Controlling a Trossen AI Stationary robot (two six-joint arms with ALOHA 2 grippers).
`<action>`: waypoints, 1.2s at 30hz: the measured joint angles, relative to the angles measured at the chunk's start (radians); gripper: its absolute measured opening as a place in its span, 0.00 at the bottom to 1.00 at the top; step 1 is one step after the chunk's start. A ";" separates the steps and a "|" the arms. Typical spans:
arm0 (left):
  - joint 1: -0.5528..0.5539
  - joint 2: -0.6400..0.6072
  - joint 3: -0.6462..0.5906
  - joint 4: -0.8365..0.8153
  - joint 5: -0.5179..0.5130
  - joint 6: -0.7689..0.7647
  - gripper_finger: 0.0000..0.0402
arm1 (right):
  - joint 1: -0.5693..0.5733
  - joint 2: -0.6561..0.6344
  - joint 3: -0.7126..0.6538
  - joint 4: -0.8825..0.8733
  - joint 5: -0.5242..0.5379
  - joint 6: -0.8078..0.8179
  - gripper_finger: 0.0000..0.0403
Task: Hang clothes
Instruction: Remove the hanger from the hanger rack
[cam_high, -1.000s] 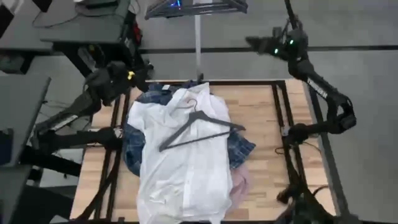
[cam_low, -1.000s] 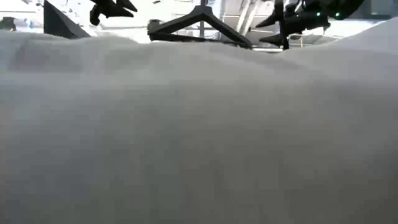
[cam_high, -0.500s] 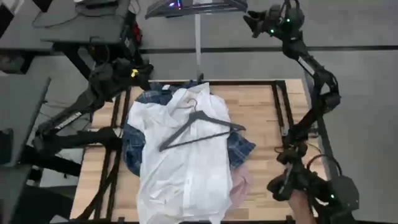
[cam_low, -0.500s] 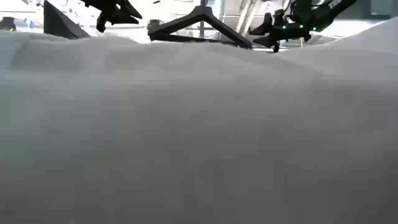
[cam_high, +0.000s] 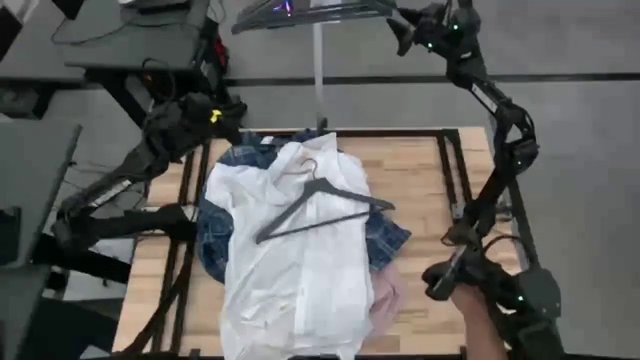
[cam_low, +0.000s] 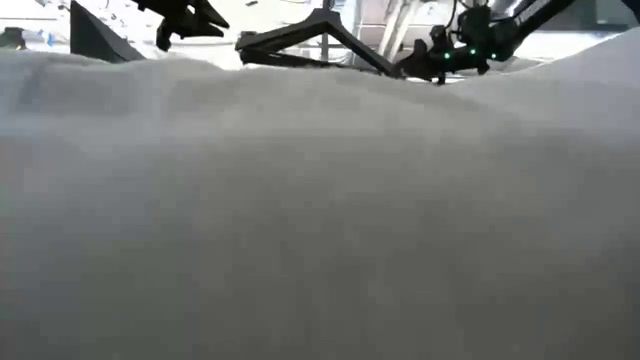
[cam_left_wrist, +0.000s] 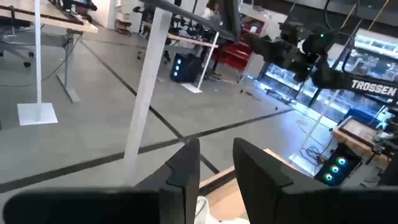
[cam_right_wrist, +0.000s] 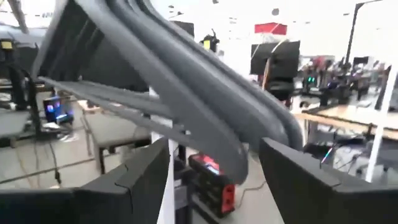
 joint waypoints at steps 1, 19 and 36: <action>0.000 0.000 0.000 0.001 0.000 -0.002 0.20 | 0.000 0.001 0.004 -0.001 0.000 -0.008 0.58; 0.000 0.000 0.000 0.002 -0.004 0.012 0.20 | 0.015 0.052 0.006 0.046 0.007 0.027 0.58; 0.001 0.000 0.000 0.001 -0.003 -0.001 0.20 | 0.047 0.051 0.006 0.076 -0.218 0.166 0.58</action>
